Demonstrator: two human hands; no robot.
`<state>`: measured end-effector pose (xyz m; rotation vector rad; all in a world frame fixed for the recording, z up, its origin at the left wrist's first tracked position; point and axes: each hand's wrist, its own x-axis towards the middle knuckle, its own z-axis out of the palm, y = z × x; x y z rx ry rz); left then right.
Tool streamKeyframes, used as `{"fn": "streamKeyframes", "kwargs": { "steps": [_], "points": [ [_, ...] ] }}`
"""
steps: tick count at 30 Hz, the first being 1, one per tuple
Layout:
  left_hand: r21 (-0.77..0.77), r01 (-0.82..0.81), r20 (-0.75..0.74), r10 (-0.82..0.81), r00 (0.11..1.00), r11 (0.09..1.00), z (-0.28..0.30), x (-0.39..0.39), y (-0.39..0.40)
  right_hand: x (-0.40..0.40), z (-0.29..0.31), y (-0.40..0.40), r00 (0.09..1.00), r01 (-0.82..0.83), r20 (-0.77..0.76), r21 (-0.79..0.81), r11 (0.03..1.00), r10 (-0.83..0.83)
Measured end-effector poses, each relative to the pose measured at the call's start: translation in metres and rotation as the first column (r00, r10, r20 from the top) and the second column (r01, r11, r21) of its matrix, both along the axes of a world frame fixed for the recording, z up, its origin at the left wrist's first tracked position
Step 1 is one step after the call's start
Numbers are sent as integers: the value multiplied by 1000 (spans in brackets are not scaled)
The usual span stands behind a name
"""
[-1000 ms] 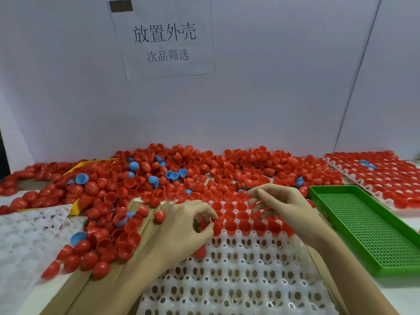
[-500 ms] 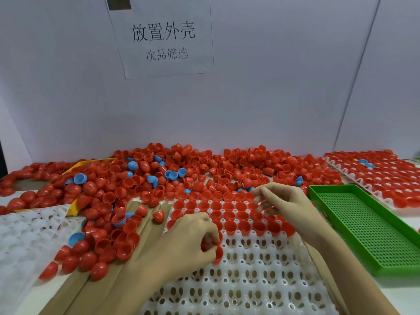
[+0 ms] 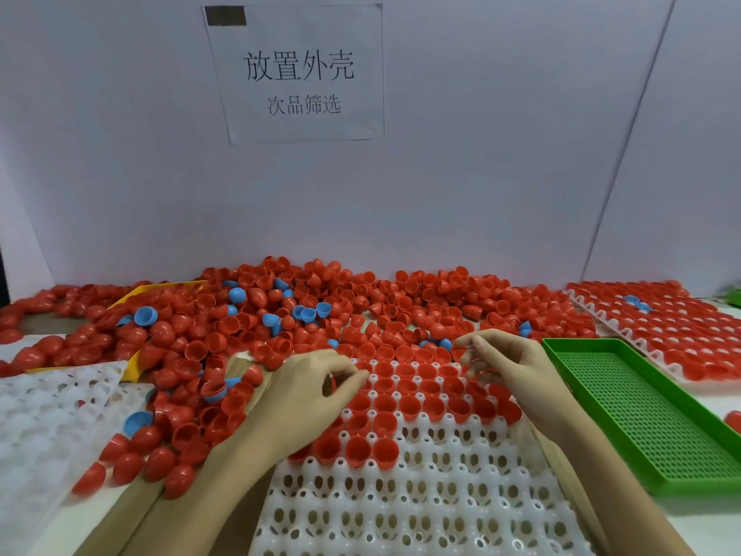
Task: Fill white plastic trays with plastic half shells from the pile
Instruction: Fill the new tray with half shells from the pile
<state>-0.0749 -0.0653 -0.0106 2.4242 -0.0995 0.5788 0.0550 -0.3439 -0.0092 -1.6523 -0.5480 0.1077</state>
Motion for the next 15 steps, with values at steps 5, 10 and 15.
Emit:
{"fn": "streamKeyframes", "kwargs": {
  "steps": [5,10,15],
  "points": [
    [37,-196,58,193,979,980,-26,13,19,10,-5,-3,957,250,163,-28,968,-242],
    [157,-175,-134,197,971,972,-39,20,18,32,-6,4,880,416,369,-294,860,-300],
    [243,-188,-107,219,970,952,-41,19,19,60,4,39,876,348,482,-590,729,-28]
  ]
}}
